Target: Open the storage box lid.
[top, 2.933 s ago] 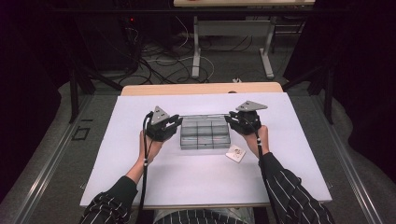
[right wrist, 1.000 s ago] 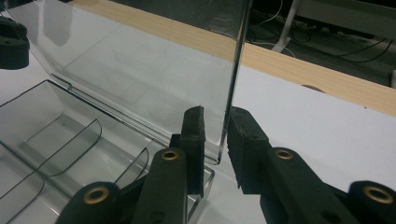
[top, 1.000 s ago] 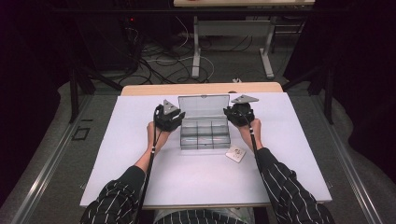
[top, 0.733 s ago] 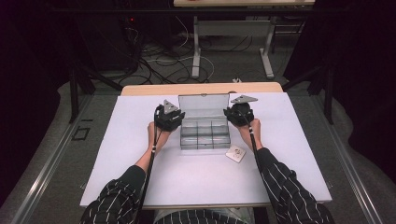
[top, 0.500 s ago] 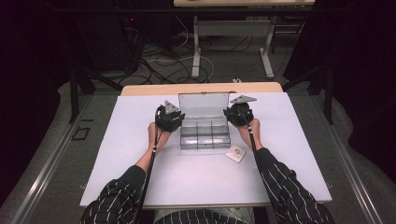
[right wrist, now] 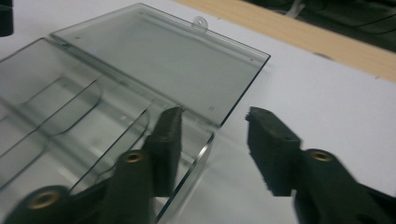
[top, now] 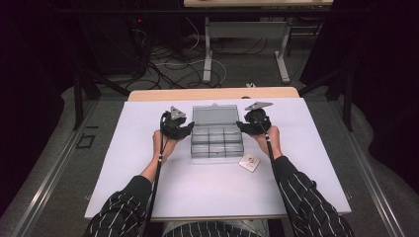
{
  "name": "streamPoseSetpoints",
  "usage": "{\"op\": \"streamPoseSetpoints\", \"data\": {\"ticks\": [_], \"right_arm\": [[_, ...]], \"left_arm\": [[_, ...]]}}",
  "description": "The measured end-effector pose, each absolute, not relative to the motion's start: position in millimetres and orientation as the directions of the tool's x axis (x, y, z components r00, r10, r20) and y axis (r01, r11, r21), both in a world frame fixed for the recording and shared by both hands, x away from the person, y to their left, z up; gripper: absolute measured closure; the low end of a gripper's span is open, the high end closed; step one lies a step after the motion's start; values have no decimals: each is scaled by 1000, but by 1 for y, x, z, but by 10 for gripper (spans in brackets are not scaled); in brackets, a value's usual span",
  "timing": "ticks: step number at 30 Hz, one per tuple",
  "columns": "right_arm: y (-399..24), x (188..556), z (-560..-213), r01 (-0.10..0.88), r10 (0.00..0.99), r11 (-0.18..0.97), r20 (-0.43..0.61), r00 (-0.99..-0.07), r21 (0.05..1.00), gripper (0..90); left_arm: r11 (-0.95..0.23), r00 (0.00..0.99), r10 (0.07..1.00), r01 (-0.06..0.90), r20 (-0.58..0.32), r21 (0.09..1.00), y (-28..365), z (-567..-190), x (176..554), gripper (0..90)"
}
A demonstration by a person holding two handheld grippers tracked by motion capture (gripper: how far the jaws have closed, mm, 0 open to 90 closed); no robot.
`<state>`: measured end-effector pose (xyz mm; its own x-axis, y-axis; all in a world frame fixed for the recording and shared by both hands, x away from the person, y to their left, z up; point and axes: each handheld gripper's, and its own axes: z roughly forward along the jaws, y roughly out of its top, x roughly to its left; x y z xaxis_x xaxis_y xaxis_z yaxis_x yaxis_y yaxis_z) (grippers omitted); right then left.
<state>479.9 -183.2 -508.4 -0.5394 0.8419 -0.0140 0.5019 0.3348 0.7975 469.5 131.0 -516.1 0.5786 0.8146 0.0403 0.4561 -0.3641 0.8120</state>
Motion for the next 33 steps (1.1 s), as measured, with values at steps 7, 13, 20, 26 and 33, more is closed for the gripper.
{"op": "streamPoseSetpoints", "data": {"ticks": [7, 13, 20, 26, 33], "right_arm": [[-198, 449, -498, 536, 806, 348, 46, -590, 769, 292], [-213, 422, -502, 535, 770, 393, 50, -636, 748, 164], [-227, 399, -504, 531, 737, 397, 85, -671, 749, 75], [-226, 387, -510, 523, 703, 430, 90, -705, 736, 0], [-228, 374, -516, 505, 666, 463, 90, -741, 728, 0]], "left_arm": [[-403, 600, 799, 491, 36, 772, 148, -510, 438, 238], [-413, 610, 792, 491, 36, 767, 159, -508, 408, 136], [-443, 631, 775, 495, 42, 748, 166, -509, 381, 57], [-468, 645, 763, 504, 44, 726, 169, -514, 361, 6], [-457, 652, 758, 501, 27, 735, 176, -514, 337, 2]]}}
